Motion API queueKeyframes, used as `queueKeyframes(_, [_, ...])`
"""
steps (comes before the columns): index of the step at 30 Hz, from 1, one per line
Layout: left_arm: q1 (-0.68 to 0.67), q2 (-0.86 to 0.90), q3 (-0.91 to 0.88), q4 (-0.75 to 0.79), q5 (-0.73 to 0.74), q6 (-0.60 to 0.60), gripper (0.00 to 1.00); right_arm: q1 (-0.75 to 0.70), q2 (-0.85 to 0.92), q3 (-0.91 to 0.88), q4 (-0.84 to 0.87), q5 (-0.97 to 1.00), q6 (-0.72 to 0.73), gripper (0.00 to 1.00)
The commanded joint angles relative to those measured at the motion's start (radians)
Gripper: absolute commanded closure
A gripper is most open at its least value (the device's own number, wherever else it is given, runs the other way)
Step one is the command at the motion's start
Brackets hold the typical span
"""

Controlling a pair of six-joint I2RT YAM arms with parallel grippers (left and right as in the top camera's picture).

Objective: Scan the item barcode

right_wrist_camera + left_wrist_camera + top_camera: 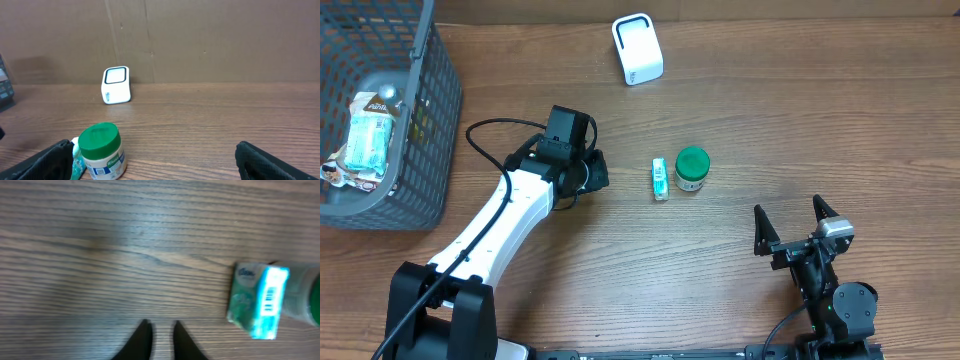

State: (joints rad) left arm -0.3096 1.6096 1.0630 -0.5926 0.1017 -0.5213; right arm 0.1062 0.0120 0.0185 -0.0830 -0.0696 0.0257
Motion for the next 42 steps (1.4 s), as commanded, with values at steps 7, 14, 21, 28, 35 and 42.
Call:
queueKeyframes(7, [-0.027,-0.001,0.003,-0.028,-0.077,0.028,0.96,0.005,-0.009,-0.011,0.003,0.013,-0.001,0.0])
queueKeyframes(14, [-0.068,0.081,0.003,-0.029,-0.094,0.028,0.96,0.005,-0.009,-0.011,0.003,0.013,-0.001,0.0])
queueKeyframes(21, [-0.109,0.212,0.003,0.083,-0.048,0.028,0.96,0.005,-0.009,-0.011,0.003,0.013,-0.001,0.0])
queueKeyframes(28, [-0.148,0.299,0.003,0.229,-0.016,0.029,0.96,0.005,-0.009,-0.011,0.003,0.013,-0.001,0.0])
queueKeyframes(35, [-0.163,0.317,0.003,0.323,-0.015,0.039,0.96,0.005,-0.009,-0.011,0.003,0.013,-0.001,0.0])
queueKeyframes(42, [-0.198,0.317,0.003,0.351,0.003,0.034,0.96,0.005,-0.009,-0.011,0.003,0.013,-0.001,0.0])
